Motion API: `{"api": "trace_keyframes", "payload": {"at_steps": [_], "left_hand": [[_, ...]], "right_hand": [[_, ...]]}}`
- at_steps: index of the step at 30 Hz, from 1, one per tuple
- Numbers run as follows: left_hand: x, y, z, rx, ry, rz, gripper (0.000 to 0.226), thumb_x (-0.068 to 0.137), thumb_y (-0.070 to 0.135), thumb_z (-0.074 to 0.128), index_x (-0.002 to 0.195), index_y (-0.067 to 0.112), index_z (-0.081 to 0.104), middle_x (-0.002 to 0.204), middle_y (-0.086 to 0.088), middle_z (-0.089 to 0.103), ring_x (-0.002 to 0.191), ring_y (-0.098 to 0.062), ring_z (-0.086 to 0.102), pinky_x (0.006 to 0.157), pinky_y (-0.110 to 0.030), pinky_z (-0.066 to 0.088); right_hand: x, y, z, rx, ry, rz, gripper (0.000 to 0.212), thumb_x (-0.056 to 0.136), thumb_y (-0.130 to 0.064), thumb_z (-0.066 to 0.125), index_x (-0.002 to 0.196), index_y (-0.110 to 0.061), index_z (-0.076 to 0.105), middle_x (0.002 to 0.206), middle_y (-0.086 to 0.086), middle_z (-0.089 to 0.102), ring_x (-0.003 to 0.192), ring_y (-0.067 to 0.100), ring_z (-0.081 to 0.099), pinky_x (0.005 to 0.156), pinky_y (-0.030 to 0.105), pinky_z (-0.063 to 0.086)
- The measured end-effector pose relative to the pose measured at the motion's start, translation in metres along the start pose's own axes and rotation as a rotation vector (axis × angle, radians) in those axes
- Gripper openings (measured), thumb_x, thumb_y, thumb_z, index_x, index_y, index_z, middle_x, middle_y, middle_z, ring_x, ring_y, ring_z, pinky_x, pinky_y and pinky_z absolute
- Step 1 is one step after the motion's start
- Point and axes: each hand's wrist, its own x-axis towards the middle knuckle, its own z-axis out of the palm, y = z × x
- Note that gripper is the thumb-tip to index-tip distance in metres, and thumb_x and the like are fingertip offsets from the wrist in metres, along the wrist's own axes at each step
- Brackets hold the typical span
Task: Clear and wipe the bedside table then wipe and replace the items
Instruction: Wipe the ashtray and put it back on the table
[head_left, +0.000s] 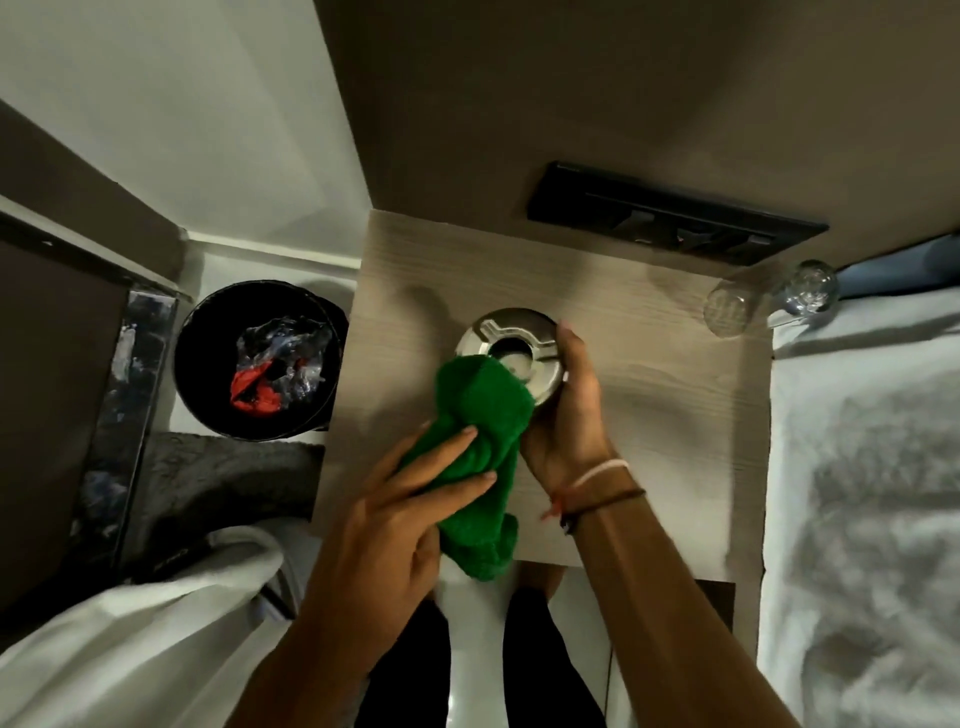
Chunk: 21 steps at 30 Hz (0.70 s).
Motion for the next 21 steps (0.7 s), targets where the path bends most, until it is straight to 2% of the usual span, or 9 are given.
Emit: {"api": "trace_keyframes", "payload": {"at_steps": [2,4,6,8,11,14,16,18,21], "left_hand": [[-0.005,-0.015,-0.004,-0.073,0.076,-0.094,0.063,0.075,-0.016,0.049,0.123,0.017,0.072,0.149,0.001,0.054,0.142,-0.029,0.048,0.114,-0.051,0.047],[-0.003,-0.023,-0.01,-0.085,0.158,-0.131,0.061,0.077,-0.012,0.046,0.125,0.019,0.069,0.149,0.0,0.054,0.143,-0.029,0.047,0.112,-0.056,0.047],[0.004,-0.031,-0.019,-0.074,0.214,-0.109,0.06,0.079,-0.011,0.047,0.127,0.02,0.065,0.148,-0.002,0.055,0.142,-0.03,0.047,0.112,-0.057,0.047],[0.013,-0.039,-0.028,-0.062,0.247,-0.075,0.06,0.078,-0.011,0.05,0.127,0.02,0.064,0.147,-0.002,0.056,0.142,-0.029,0.048,0.115,-0.05,0.046],[0.021,-0.051,-0.039,-0.045,0.27,-0.075,0.063,0.077,-0.018,0.053,0.125,0.021,0.069,0.148,0.0,0.056,0.144,-0.024,0.046,0.122,-0.026,0.034],[0.022,-0.059,-0.043,-0.06,0.264,-0.105,0.06,0.078,-0.014,0.051,0.123,0.02,0.072,0.148,0.002,0.056,0.145,-0.023,0.044,0.123,-0.016,0.027],[0.018,-0.062,-0.044,-0.06,0.257,-0.118,0.059,0.077,-0.007,0.047,0.123,0.02,0.072,0.149,0.003,0.055,0.146,-0.024,0.043,0.123,-0.021,0.029],[0.013,-0.062,-0.044,-0.053,0.241,-0.106,0.059,0.077,-0.008,0.047,0.122,0.02,0.073,0.148,0.002,0.056,0.145,-0.027,0.045,0.121,-0.037,0.035],[0.01,-0.062,-0.043,-0.01,0.226,-0.075,0.056,0.077,-0.011,0.051,0.121,0.016,0.073,0.146,-0.003,0.057,0.142,-0.03,0.047,0.118,-0.045,0.039]], "right_hand": [[0.021,0.009,0.023,-0.03,0.121,-0.029,0.055,0.102,-0.046,0.045,0.134,-0.003,0.059,0.135,0.024,0.063,0.125,0.039,0.06,0.106,0.049,0.049],[0.046,0.014,0.042,-0.131,0.228,-0.118,0.03,0.102,-0.038,0.053,0.102,-0.011,0.066,0.109,0.016,0.072,0.108,0.034,0.068,0.097,0.047,0.055],[0.068,0.016,0.061,-0.273,0.256,-0.206,0.032,0.102,-0.034,0.054,0.078,-0.016,0.064,0.082,0.006,0.068,0.083,0.022,0.067,0.078,0.035,0.057],[0.086,0.013,0.077,-0.394,0.261,-0.262,0.038,0.103,-0.034,0.053,0.079,-0.008,0.068,0.081,0.01,0.067,0.079,0.023,0.063,0.074,0.035,0.053],[0.107,0.009,0.091,-0.486,0.256,-0.299,0.036,0.101,-0.031,0.056,0.071,-0.014,0.066,0.09,0.024,0.068,0.086,0.028,0.062,0.088,0.05,0.055],[0.116,0.005,0.099,-0.535,0.361,-0.283,0.032,0.095,-0.035,0.066,0.08,-0.007,0.072,0.094,0.019,0.073,0.088,0.029,0.068,0.087,0.043,0.056],[0.119,0.004,0.103,-0.549,0.472,-0.303,0.03,0.089,-0.038,0.074,0.082,-0.009,0.072,0.096,0.014,0.076,0.082,0.021,0.066,0.076,0.027,0.05],[0.121,0.004,0.104,-0.582,0.532,-0.331,0.031,0.086,-0.039,0.076,0.076,-0.01,0.071,0.088,0.011,0.074,0.076,0.018,0.062,0.069,0.019,0.041],[0.119,0.005,0.096,-0.637,0.548,-0.318,0.038,0.087,-0.039,0.075,0.098,-0.003,0.075,0.099,0.011,0.076,0.09,0.023,0.069,0.064,0.009,0.03]]}}
